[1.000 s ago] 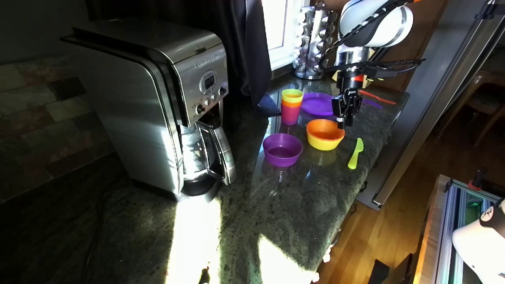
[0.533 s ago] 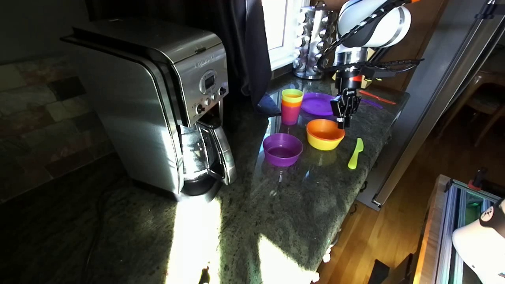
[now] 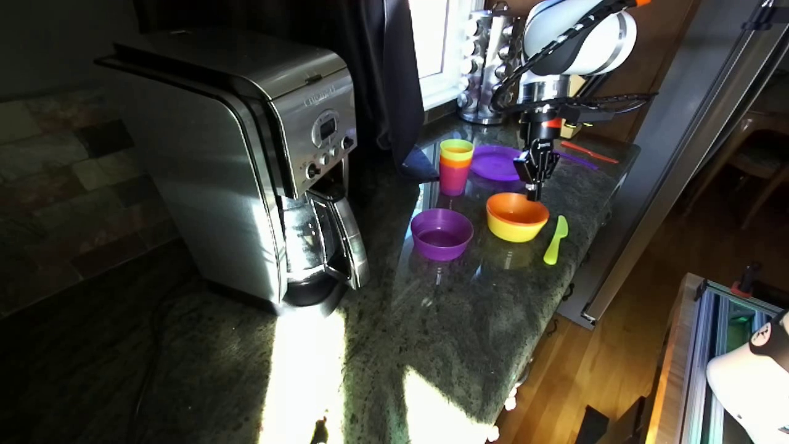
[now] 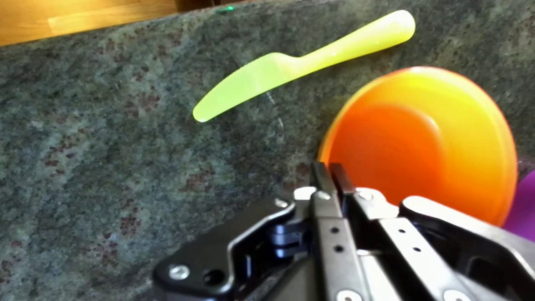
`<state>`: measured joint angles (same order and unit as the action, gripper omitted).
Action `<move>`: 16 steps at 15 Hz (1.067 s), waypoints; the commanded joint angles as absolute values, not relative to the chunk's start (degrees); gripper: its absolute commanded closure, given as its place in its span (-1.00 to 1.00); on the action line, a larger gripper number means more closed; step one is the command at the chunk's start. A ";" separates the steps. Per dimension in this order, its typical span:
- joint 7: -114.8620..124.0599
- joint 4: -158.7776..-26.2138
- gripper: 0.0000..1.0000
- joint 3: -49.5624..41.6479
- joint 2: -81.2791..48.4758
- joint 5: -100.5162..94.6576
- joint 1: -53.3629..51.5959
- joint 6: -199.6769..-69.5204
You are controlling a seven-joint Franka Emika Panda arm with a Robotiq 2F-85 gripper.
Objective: Unstack the stacked bowls
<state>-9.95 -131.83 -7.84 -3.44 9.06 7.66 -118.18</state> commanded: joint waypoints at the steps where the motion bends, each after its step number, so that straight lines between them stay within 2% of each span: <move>1: -8.48 -131.34 1.00 -7.53 -4.31 8.19 7.62 -119.13; 16: -12.66 -131.30 0.99 -7.63 -1.74 14.01 8.11 -115.86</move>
